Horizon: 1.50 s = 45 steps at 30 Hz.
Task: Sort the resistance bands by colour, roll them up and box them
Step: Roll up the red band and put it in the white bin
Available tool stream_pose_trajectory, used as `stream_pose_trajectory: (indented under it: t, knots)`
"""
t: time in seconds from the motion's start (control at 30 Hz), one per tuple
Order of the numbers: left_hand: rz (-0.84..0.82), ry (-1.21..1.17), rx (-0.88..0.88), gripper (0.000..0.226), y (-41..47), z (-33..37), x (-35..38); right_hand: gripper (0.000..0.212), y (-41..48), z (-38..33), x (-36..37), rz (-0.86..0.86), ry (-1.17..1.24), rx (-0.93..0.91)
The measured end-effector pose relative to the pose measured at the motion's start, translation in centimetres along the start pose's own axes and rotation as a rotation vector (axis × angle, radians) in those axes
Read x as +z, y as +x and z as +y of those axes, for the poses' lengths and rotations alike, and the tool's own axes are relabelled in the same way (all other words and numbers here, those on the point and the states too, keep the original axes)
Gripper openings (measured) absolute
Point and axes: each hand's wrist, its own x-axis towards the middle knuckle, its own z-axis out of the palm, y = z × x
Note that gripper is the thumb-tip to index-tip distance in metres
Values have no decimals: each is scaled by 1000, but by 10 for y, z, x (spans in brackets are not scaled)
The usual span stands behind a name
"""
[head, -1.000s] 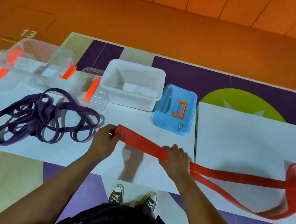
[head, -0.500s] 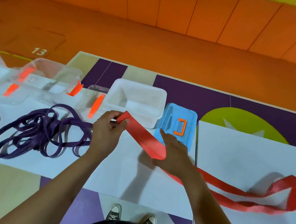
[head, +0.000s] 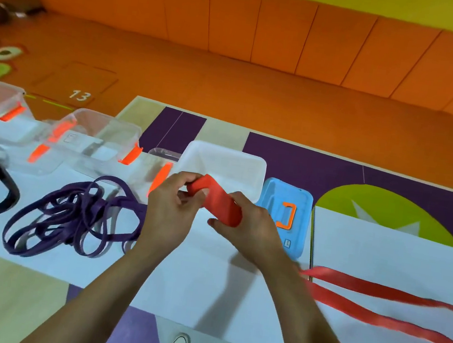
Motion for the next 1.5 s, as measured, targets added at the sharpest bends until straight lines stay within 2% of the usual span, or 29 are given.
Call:
stream_pose_trajectory:
  t: [0.07, 0.1, 0.17, 0.27, 0.33, 0.47, 0.53, 0.73, 0.9, 1.03, 1.1, 1.23, 1.37, 1.5]
  knots:
    - [-14, -6, -48, 14, -7, -10, 1, 49, -8, 7, -3, -190, 79, 71]
    - [-20, 4, -50, 13, -10, -13, 0, 43, -11, 10, -5, -249, 155, 87]
    - [-27, 31, -29, 12, -13, -18, -4, 27, -13, 16, -9, -343, 252, 97]
    - [-47, 16, -8, 15, -13, -19, -6, 27, -11, 18, -19, -526, 301, 134]
    - [-35, 40, 37, 16, -12, -17, -6, 26, -13, 15, -17, -570, 418, 176]
    - [18, 66, 129, 18, -11, -16, -5, 28, -20, -3, 14, -452, 718, 264]
    - [8, 105, 185, 19, -15, -16, -1, 32, -20, -11, 23, -360, 790, 295]
    - [46, 248, 276, 36, -27, -18, 8, 38, -32, -23, 13, -309, 687, 229]
    - [-116, 191, 236, 36, -33, -18, 10, 40, -38, -19, 16, -124, 607, 282]
    - [-390, 217, 198, 66, -26, -19, -7, 44, -44, -10, 5, -218, 500, 260]
    - [-467, 229, 204, 64, -19, -17, -17, 48, -47, -12, 2, -263, 489, 266]
    - [-347, 194, 184, 45, -17, -5, -26, 59, -42, -32, -4, -246, 489, 250]
    - [-211, 174, 179, 42, -18, 6, -39, 63, -34, -56, -15, -221, 441, 165]
    - [-315, 213, 242, 49, -21, 2, -40, 52, -34, -54, -12, -230, 367, 151]
